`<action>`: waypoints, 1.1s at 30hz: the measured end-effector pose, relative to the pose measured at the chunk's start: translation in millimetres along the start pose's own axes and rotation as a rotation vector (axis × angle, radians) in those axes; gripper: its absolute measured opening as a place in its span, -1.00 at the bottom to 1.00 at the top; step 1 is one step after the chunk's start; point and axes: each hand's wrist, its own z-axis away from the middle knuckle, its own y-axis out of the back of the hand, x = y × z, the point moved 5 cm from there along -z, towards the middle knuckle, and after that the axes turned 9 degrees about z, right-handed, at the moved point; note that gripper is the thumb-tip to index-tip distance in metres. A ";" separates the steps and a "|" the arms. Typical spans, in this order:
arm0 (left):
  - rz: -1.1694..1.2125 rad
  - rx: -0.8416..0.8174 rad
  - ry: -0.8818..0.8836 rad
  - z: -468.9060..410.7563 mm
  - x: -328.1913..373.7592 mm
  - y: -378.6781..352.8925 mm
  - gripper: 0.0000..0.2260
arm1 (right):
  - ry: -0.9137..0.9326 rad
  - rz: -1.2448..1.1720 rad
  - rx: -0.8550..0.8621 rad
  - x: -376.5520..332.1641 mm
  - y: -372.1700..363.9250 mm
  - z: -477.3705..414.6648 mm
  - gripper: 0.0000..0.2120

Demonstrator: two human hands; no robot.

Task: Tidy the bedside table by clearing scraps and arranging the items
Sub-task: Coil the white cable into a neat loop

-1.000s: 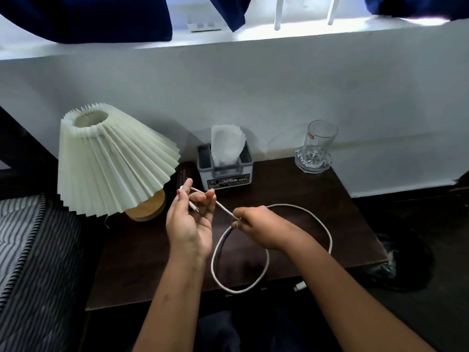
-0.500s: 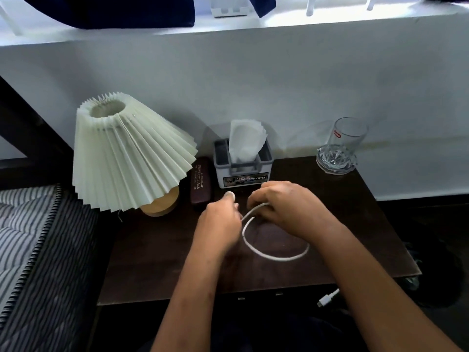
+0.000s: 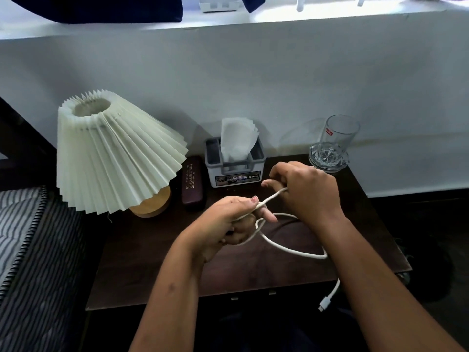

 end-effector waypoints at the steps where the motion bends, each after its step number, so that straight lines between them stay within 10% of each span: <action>1: 0.029 -0.004 -0.020 1.3 2.6 1.1 -0.64 | -0.007 -0.007 0.022 -0.2 2.1 -0.4 -0.69; 5: 0.190 -0.023 -0.100 5.6 11.3 7.2 -0.63 | -0.031 -0.027 0.050 0.1 4.3 -1.0 -0.73; 9: 0.391 0.089 -0.239 9.1 21.5 20.5 -0.61 | -0.062 -0.061 -0.299 7.8 -18.9 1.4 -0.75; 14: 0.566 0.295 -0.408 13.1 28.4 39.0 -0.66 | -0.265 -0.789 -0.834 9.8 -39.2 16.1 -0.92; 19: 0.603 0.396 -0.474 16.1 30.6 44.7 -0.72 | -0.577 -1.355 -0.651 13.3 -32.2 7.0 -0.93; 28: 0.700 0.144 -0.476 17.2 36.7 33.1 -0.58 | -0.245 -0.453 -0.379 -26.2 -47.5 6.2 -0.82; 33: 0.756 0.459 -0.628 20.3 33.1 51.5 -0.63 | 0.193 -0.282 -0.597 -73.1 -50.2 24.6 -0.74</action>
